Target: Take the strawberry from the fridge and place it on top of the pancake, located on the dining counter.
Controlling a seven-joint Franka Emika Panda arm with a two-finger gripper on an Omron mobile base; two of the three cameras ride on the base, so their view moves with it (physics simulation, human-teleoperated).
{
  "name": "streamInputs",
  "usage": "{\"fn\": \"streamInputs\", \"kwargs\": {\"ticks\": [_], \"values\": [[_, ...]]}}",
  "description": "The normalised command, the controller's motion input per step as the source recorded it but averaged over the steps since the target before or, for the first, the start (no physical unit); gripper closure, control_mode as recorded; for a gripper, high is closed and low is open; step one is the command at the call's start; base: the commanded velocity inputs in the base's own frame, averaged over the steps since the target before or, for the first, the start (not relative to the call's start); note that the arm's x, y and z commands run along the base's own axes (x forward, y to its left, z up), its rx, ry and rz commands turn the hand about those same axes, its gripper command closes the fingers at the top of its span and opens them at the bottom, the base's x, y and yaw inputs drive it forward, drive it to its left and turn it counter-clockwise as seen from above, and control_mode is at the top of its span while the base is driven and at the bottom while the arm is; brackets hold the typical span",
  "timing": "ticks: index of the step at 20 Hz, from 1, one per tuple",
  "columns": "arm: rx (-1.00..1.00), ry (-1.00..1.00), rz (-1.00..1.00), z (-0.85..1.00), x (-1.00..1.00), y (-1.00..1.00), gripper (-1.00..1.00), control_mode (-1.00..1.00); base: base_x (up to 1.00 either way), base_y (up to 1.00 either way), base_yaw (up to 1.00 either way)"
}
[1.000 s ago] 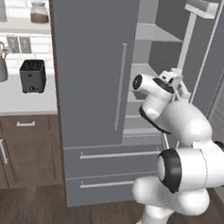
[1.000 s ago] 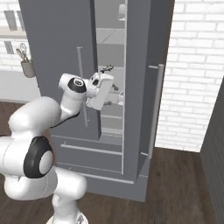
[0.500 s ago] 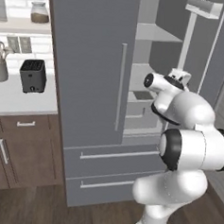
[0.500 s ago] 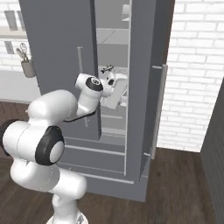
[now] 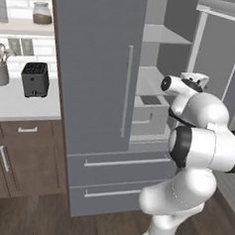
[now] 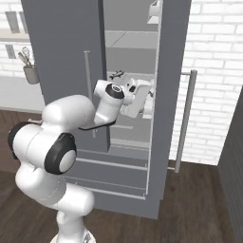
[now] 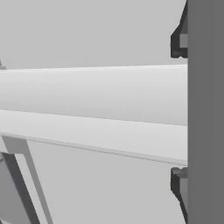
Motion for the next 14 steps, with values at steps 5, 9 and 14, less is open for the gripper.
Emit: {"fn": "streamInputs", "kwargs": {"ticks": [5, 9, 14], "values": [[0.0, 0.0, 0.0, 0.0, 0.0, -0.29, -1.0, -1.0, 0.0, 0.0, 0.0], [0.03, 0.02, 0.0, 0.02, 0.0, 0.06, -1.0, -1.0, 0.0, 0.0, 0.0], [0.01, 0.09, 0.0, 0.13, -0.09, 0.42, -1.0, -1.0, 0.0, 0.0, 0.0]]}}
